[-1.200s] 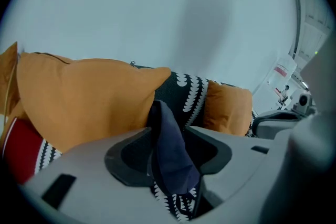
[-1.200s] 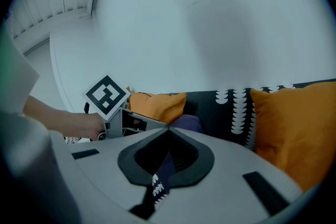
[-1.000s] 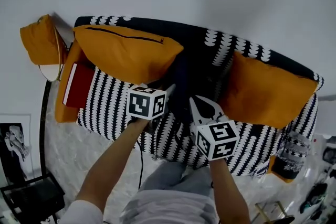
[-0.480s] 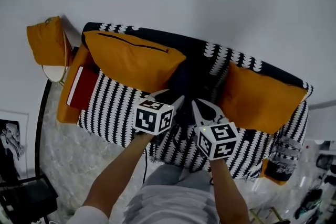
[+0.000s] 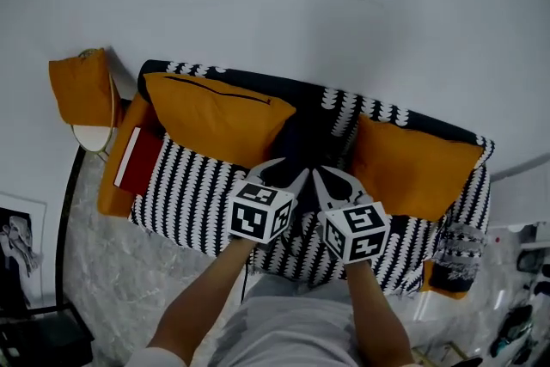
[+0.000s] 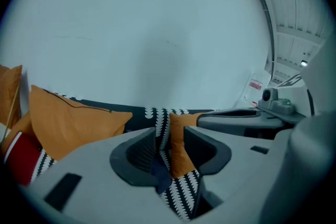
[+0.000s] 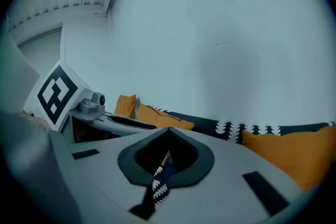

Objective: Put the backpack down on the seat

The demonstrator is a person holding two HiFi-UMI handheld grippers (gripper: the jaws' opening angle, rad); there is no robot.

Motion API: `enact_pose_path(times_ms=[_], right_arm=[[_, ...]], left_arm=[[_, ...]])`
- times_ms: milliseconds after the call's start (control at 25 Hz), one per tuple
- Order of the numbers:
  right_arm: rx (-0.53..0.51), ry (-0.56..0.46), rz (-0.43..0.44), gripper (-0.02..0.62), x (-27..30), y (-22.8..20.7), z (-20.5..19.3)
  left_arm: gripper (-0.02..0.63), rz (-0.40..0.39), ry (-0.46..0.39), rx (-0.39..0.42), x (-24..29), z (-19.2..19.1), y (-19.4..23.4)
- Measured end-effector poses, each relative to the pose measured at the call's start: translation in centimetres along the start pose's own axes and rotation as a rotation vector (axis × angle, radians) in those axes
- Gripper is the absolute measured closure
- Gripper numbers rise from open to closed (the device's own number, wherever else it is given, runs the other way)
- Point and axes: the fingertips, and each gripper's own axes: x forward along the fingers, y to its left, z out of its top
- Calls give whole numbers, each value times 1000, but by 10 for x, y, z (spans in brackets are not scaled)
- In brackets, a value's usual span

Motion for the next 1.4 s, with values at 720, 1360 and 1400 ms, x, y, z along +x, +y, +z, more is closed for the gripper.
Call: enact_pose_path(times_ms=[720, 1360, 1400], right_arm=[[-31, -89, -33, 594, -68, 19, 34], [-61, -126, -49, 594, -77, 24, 36], [-60, -125, -47, 594, -77, 25, 35]], left_arm=[[600, 16, -165, 107, -53, 43, -65], [603, 51, -178, 84, -58, 29, -67], [603, 50, -176, 77, -58, 28, -67]])
